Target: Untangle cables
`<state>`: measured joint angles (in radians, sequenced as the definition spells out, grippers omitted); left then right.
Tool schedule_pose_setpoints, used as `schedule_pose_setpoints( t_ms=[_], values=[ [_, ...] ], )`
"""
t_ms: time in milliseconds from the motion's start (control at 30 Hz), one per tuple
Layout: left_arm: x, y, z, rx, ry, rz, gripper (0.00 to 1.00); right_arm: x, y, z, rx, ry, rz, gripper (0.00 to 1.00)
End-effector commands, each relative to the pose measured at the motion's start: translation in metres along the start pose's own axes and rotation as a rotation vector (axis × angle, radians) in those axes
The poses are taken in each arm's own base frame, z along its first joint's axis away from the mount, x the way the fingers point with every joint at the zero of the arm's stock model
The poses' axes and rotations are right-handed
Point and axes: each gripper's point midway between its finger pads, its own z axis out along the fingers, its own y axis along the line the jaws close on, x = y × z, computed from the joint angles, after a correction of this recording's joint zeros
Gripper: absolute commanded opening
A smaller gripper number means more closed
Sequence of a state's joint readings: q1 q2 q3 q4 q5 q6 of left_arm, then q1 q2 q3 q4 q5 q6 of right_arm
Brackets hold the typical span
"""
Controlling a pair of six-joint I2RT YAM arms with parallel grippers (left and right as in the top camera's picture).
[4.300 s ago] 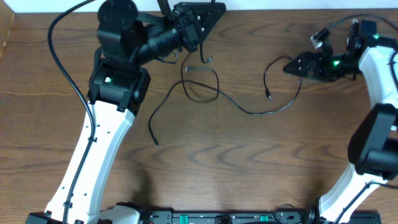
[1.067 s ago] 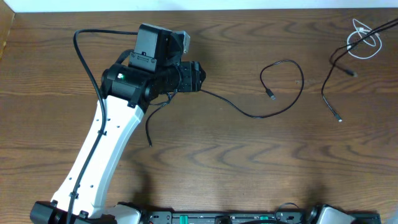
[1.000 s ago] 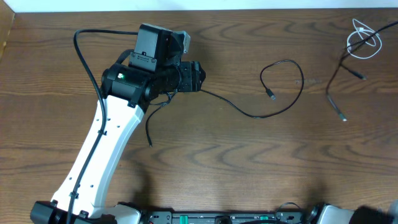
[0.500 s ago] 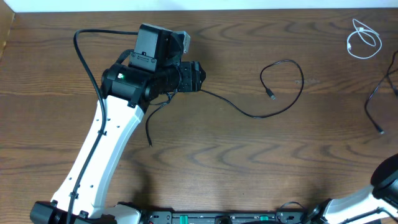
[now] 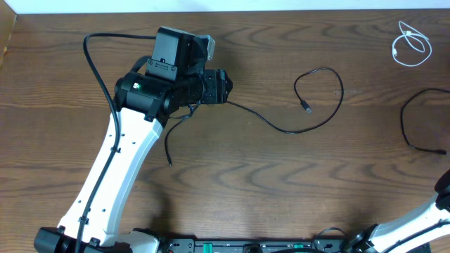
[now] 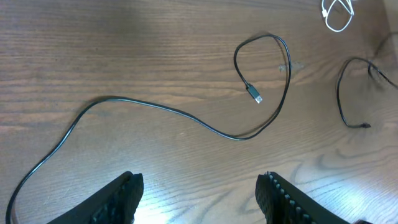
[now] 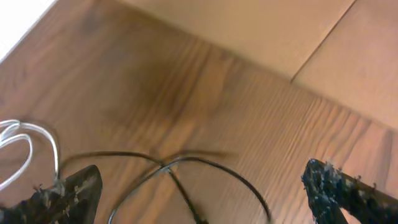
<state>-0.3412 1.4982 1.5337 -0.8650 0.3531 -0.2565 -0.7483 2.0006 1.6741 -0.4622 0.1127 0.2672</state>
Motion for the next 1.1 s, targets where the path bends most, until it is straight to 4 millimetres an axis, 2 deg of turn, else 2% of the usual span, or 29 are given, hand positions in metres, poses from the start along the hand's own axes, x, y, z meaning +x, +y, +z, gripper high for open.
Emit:
schedule_pose_setpoints(
  t_ms=[0,33,100,167,267,300,400,467,500,567,700,800,933,1067],
  values=[
    [-0.001,0.0,-0.001,0.0,0.0,0.018,0.63,0.012,0.028,-0.006,-0.118,0.056,-0.021,0.99],
    [-0.001,0.0,-0.001,0.0,0.001,0.018,0.63,0.015,0.036,-0.008,-0.158,0.071,-0.023,0.99],
    [-0.001,0.0,-0.001,0.0,0.001,0.019,0.63,0.029,0.079,-0.021,-0.389,0.141,-0.029,0.99],
    [-0.001,0.0,-0.001,0.0,0.001,0.019,0.63,0.041,0.113,-0.037,-0.558,0.194,-0.04,0.99],
    [-0.001,0.0,-0.001,0.0,-0.001,0.02,0.63,0.067,0.169,-0.068,-0.755,0.291,-0.054,0.99],
    [-0.002,0.0,-0.001,0.0,-0.003,0.02,0.63,0.074,0.18,-0.074,-0.783,0.31,-0.07,0.99],
    [-0.004,0.002,-0.001,-0.007,-0.014,0.02,0.63,0.125,0.227,-0.101,-0.844,0.406,-0.212,0.99],
    [-0.005,0.008,-0.001,-0.044,-0.02,0.018,0.63,0.148,0.243,-0.11,-0.842,0.423,-0.311,0.99],
    [-0.005,0.015,-0.002,-0.081,-0.023,0.016,0.63,0.169,0.255,-0.118,-0.825,0.439,-0.393,0.99],
    [-0.006,0.022,-0.003,-0.113,-0.028,0.01,0.63,0.19,0.266,-0.126,-0.814,0.445,-0.49,0.99],
    [-0.012,0.041,-0.008,-0.146,-0.043,-0.033,0.63,0.239,0.295,-0.153,-0.827,0.44,-0.728,0.83],
    [-0.013,0.061,-0.014,-0.177,-0.046,-0.09,0.63,0.276,0.303,-0.168,-0.813,0.478,-0.852,0.75],
    [-0.014,0.087,-0.024,-0.207,-0.046,-0.158,0.63,0.327,0.313,-0.175,-0.817,0.514,-1.036,0.65],
    [-0.016,0.102,-0.03,-0.225,-0.056,-0.195,0.63,0.359,0.31,-0.171,-0.752,0.539,-1.14,0.57]
  ],
)
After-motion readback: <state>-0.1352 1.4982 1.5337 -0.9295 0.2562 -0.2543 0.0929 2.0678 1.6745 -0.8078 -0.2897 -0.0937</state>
